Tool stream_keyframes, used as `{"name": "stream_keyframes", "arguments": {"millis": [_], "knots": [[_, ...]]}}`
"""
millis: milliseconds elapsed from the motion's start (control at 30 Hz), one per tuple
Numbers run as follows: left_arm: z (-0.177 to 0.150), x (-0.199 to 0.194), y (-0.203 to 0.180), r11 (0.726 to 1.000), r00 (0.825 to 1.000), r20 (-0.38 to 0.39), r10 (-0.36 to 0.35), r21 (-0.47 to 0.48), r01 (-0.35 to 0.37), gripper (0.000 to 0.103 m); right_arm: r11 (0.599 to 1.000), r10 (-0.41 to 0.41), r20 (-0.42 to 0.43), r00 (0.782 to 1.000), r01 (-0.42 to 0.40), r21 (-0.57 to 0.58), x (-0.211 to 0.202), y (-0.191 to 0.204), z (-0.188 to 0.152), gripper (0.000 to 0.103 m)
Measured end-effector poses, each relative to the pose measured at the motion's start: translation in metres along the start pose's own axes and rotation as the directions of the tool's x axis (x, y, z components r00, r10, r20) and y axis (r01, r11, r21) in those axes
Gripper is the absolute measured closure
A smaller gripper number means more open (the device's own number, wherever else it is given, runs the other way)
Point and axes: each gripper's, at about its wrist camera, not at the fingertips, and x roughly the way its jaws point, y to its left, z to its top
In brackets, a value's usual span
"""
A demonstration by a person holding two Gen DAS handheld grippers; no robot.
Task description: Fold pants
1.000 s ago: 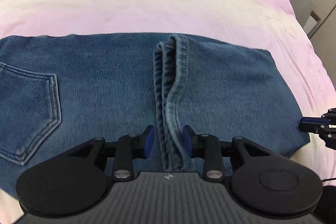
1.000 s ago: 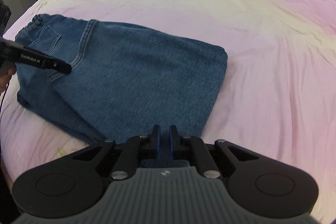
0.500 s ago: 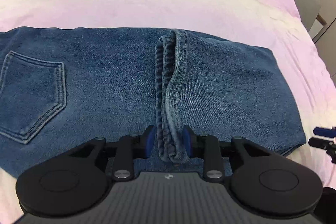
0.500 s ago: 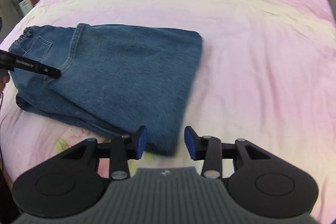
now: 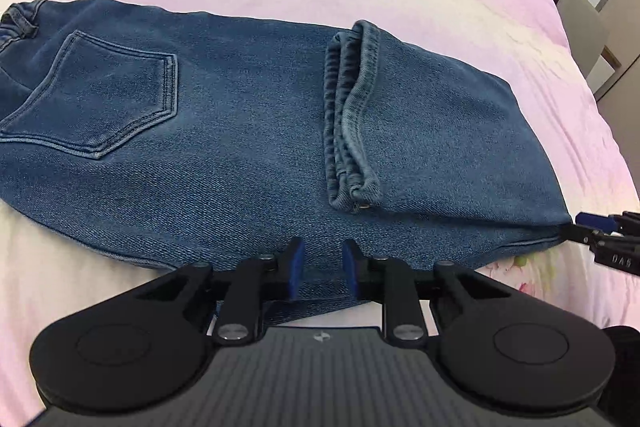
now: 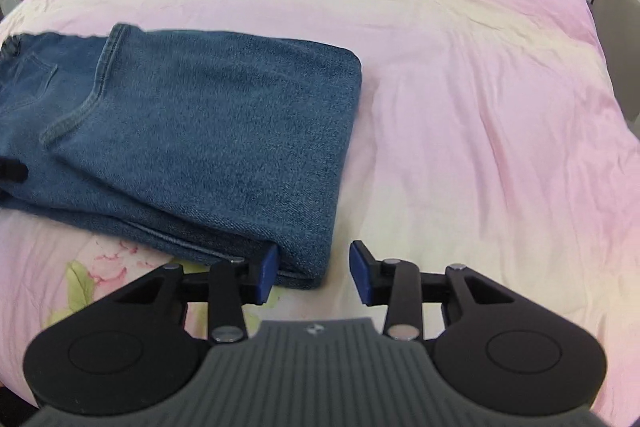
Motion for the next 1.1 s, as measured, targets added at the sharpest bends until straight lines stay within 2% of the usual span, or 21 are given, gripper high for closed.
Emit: {"name": "stream_keyframes", "arguments": {"millis": [67, 133, 200, 267, 300, 333, 400, 433, 567, 600, 633, 700, 767, 800, 867, 900, 933, 1000, 1100], "knots": [[0.0, 0.002, 0.002, 1.0, 1.0, -0.009, 0.0, 0.001, 0.0, 0.077, 0.997, -0.04, -0.023, 0.999, 0.039, -0.072, 0.004, 0.011, -0.003, 0.072], [-0.001, 0.006, 0.003, 1.0, 1.0, -0.016, 0.012, 0.008, -0.012, 0.081, 0.989, -0.073, -0.068, 0.995, 0.063, -0.137, 0.014, 0.02, -0.006, 0.09], [-0.001, 0.006, 0.004, 1.0, 1.0, -0.02, 0.022, 0.017, -0.022, 0.086, 0.985, -0.079, -0.072, 0.994, 0.067, -0.159, 0.019, 0.02, -0.005, 0.09], [0.001, 0.007, 0.008, 1.0, 0.999, -0.03, 0.026, 0.011, -0.025, 0.095, 0.988, -0.068, -0.09, 0.994, 0.055, -0.143, 0.021, 0.015, -0.005, 0.093], [-0.001, 0.009, 0.014, 0.999, 0.998, -0.043, 0.034, -0.003, -0.034, 0.097, 0.988, -0.068, -0.101, 0.993, 0.053, -0.143, 0.022, 0.014, -0.006, 0.094], [0.0, 0.011, 0.019, 0.999, 0.998, -0.054, 0.028, -0.026, -0.03, 0.097, 0.987, -0.082, -0.115, 0.99, 0.065, -0.146, 0.023, 0.013, -0.007, 0.098], [0.0, 0.008, 0.028, 0.997, 0.998, -0.062, 0.014, -0.078, -0.019, 0.097, 0.987, -0.089, -0.122, 0.989, 0.071, -0.146, 0.02, 0.012, -0.007, 0.099], [0.001, 0.005, 0.029, 0.996, 0.998, -0.057, 0.02, -0.08, -0.025, 0.097, 0.986, -0.091, -0.128, 0.988, 0.071, -0.151, 0.019, 0.014, -0.005, 0.102], [0.002, -0.015, 0.039, 0.994, 0.999, -0.039, 0.017, -0.108, -0.021, 0.097, 0.973, -0.113, -0.127, 0.985, 0.084, -0.213, 0.0, 0.02, 0.001, 0.103], [0.003, -0.021, 0.044, 0.992, 1.0, -0.027, 0.011, -0.127, -0.014, 0.096, 0.971, -0.106, -0.119, 0.987, 0.077, -0.228, -0.005, 0.022, 0.004, 0.103], [0.005, -0.027, 0.048, 0.99, 1.0, -0.01, 0.027, -0.139, -0.028, 0.089, 0.967, -0.093, -0.108, 0.99, 0.064, -0.245, -0.013, 0.026, 0.007, 0.103], [0.008, -0.04, 0.06, 0.987, 0.997, 0.03, 0.068, -0.151, -0.062, 0.086, 0.953, -0.054, -0.071, 0.996, 0.031, -0.302, -0.023, 0.037, 0.017, 0.102], [0.011, -0.051, 0.077, 0.978, 0.993, 0.066, 0.093, -0.193, -0.078, 0.079, 0.921, 0.001, -0.037, 0.999, -0.015, -0.39, -0.034, 0.053, 0.026, 0.095], [0.012, -0.056, 0.086, 0.971, 0.99, 0.087, 0.109, -0.224, -0.087, 0.078, 0.902, 0.019, -0.023, 1.0, -0.027, -0.432, -0.034, 0.061, 0.032, 0.093], [0.013, -0.066, 0.108, 0.95, 0.98, 0.131, 0.147, -0.296, -0.103, 0.07, 0.861, 0.065, -0.003, 0.998, -0.058, -0.506, -0.027, 0.077, 0.046, 0.088], [0.012, -0.07, 0.119, 0.936, 0.974, 0.154, 0.167, -0.336, -0.107, 0.067, 0.836, 0.09, -0.004, 0.996, -0.078, -0.543, -0.023, 0.084, 0.053, 0.088], [0.012, -0.073, 0.129, 0.921, 0.967, 0.178, 0.184, -0.375, -0.106, 0.061, 0.813, 0.11, -0.007, 0.994, -0.094, -0.574, -0.017, 0.091, 0.061, 0.083], [0.008, -0.077, 0.149, 0.889, 0.952, 0.222, 0.212, -0.448, -0.094, 0.057, 0.763, 0.162, -0.02, 0.987, -0.138, -0.632, -0.006, 0.102, 0.077, 0.073], [-0.001, -0.082, 0.177, 0.834, 0.93, 0.271, 0.249, -0.547, -0.065, 0.051, 0.658, 0.243, -0.035, 0.969, -0.191, -0.728, 0.011, 0.123, 0.1, 0.057]]}}
